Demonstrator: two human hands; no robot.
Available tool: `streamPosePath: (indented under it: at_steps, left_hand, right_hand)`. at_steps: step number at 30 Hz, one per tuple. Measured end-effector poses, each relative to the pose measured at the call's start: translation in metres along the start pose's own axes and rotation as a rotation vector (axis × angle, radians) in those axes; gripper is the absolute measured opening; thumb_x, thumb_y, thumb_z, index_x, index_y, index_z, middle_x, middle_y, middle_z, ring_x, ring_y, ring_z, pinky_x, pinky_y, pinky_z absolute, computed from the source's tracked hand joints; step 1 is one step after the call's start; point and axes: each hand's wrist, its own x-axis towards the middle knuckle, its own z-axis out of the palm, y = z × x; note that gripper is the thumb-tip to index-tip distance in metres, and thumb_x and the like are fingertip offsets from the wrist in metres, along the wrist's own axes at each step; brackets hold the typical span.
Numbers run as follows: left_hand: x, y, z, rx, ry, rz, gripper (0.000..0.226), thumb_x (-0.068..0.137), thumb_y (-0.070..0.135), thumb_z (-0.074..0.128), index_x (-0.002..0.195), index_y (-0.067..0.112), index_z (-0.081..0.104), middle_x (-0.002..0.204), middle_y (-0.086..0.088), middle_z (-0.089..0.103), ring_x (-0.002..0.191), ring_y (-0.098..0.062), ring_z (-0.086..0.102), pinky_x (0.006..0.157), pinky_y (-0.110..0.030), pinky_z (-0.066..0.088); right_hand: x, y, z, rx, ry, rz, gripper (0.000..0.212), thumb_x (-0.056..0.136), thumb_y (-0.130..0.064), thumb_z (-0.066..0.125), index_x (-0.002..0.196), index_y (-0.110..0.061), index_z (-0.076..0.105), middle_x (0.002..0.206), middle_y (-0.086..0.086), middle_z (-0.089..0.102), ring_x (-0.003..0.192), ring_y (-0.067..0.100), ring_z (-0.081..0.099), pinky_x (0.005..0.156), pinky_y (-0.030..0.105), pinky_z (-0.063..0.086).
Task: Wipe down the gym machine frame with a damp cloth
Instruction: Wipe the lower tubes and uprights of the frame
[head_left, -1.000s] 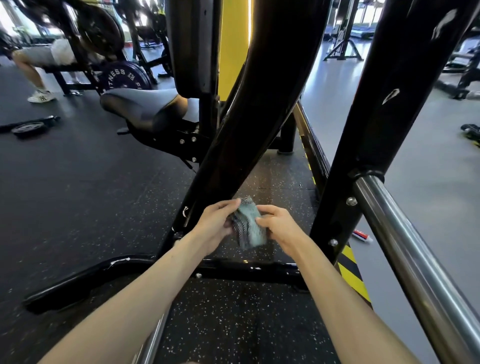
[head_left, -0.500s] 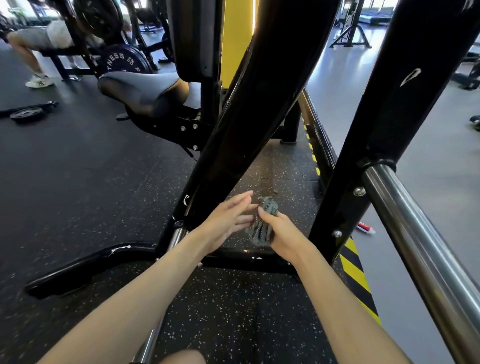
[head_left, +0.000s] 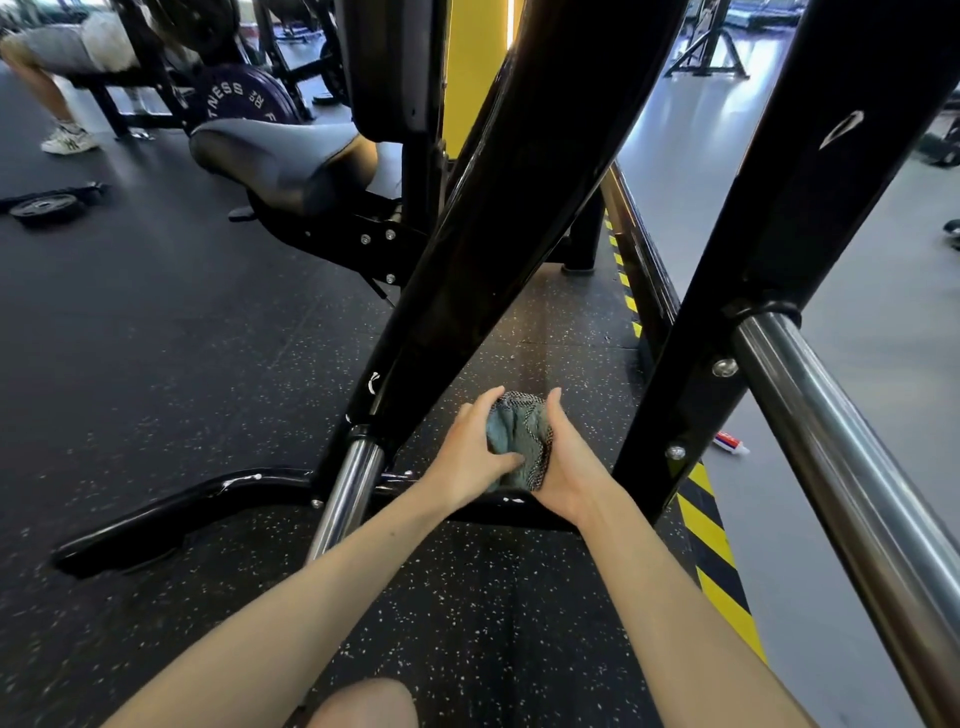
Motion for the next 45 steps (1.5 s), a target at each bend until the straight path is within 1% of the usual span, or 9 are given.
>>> streamPosePath:
  at_steps: [3, 6, 13, 17, 22, 27, 37, 40, 45]
  left_hand:
    - [0.0, -0.004, -0.004, -0.123, 0.003, -0.068, 0.08, 0.082, 0.0, 0.069, 0.147, 0.027, 0.03, 0.133, -0.005, 0.051, 0.114, -0.015, 0.056, 0.096, -0.035, 0.05]
    - [-0.002, -0.002, -0.016, -0.47, 0.007, -0.259, 0.072, 0.084, -0.011, 0.059, 0.143, 0.023, 0.037, 0.121, -0.008, 0.059, 0.102, -0.019, 0.062, 0.084, -0.039, 0.057]
    - [-0.003, -0.005, -0.033, -0.753, -0.073, -0.43, 0.049, 0.09, -0.007, 0.052, 0.132, 0.017, 0.049, 0.121, -0.011, 0.061, 0.106, -0.025, 0.063, 0.081, -0.041, 0.055]
    - [0.001, -0.008, -0.033, -0.672, 0.062, -0.407, 0.046, 0.091, -0.002, 0.056, 0.133, 0.016, 0.05, 0.121, -0.01, 0.058, 0.1, -0.022, 0.063, 0.076, -0.036, 0.055]
    - [-0.002, -0.014, -0.022, 0.089, 0.108, -0.15, 0.043, 0.086, 0.026, 0.071, 0.126, 0.022, 0.055, 0.124, -0.003, 0.037, 0.11, -0.019, 0.048, 0.099, -0.029, 0.042]
    - [-0.01, 0.0, 0.001, -0.054, -0.141, -0.166, 0.055, 0.079, 0.042, 0.075, 0.125, 0.018, 0.057, 0.111, -0.001, 0.061, 0.087, -0.014, 0.061, 0.083, -0.036, 0.051]
    - [0.001, -0.011, 0.001, -0.092, -0.046, -0.203, 0.025, 0.092, 0.01, 0.06, 0.115, 0.014, 0.068, 0.106, -0.005, 0.07, 0.094, -0.015, 0.065, 0.085, -0.03, 0.054]
    - [-0.001, -0.011, -0.003, -0.217, -0.101, -0.247, 0.019, 0.097, 0.011, 0.054, 0.108, 0.011, 0.07, 0.097, -0.006, 0.071, 0.082, -0.01, 0.066, 0.071, -0.022, 0.055]
    - [-0.002, -0.01, -0.005, -0.444, -0.128, -0.387, 0.02, 0.098, 0.014, 0.053, 0.113, 0.011, 0.066, 0.107, -0.006, 0.07, 0.089, -0.014, 0.066, 0.068, -0.024, 0.053]
  right_hand:
    - [0.0, 0.003, -0.003, -0.146, 0.061, -0.039, 0.042, 0.091, -0.035, 0.061, 0.122, -0.007, 0.061, 0.119, 0.018, 0.066, 0.106, 0.033, 0.066, 0.084, 0.049, 0.055]
    - [-0.001, 0.002, -0.01, -0.138, 0.175, -0.067, 0.024, 0.094, -0.009, 0.056, 0.116, -0.002, 0.062, 0.111, 0.02, 0.068, 0.098, 0.034, 0.068, 0.072, 0.043, 0.057]
    - [-0.003, 0.0, -0.009, 0.011, 0.212, -0.028, 0.045, 0.101, -0.041, 0.041, 0.123, -0.005, 0.059, 0.118, 0.016, 0.067, 0.107, 0.031, 0.065, 0.076, 0.041, 0.056]
    - [0.001, 0.001, -0.009, -0.133, 0.302, -0.025, 0.048, 0.102, -0.044, 0.035, 0.121, -0.006, 0.058, 0.12, 0.013, 0.065, 0.107, 0.028, 0.064, 0.083, 0.042, 0.055]
    - [0.0, 0.004, -0.004, -0.253, 0.344, -0.045, 0.045, 0.103, -0.04, 0.037, 0.12, -0.004, 0.057, 0.118, 0.014, 0.064, 0.105, 0.027, 0.064, 0.085, 0.044, 0.054]
    - [0.003, 0.006, 0.0, -0.179, 0.347, 0.018, 0.071, 0.094, -0.066, 0.028, 0.133, -0.011, 0.052, 0.127, 0.013, 0.062, 0.106, 0.026, 0.066, 0.086, 0.046, 0.056]
    - [0.0, 0.007, -0.001, -0.198, 0.213, -0.001, 0.046, 0.101, -0.032, 0.046, 0.137, -0.004, 0.045, 0.118, 0.019, 0.064, 0.097, 0.028, 0.067, 0.078, 0.039, 0.059]
    - [0.003, 0.01, -0.006, -0.34, 0.289, -0.017, 0.068, 0.093, -0.011, 0.063, 0.15, -0.008, 0.026, 0.12, 0.018, 0.063, 0.095, 0.026, 0.068, 0.077, 0.035, 0.058]
    - [0.005, 0.011, -0.01, -0.455, 0.332, -0.016, 0.062, 0.09, -0.009, 0.066, 0.145, -0.009, 0.037, 0.116, 0.015, 0.065, 0.096, 0.025, 0.068, 0.062, 0.03, 0.057]
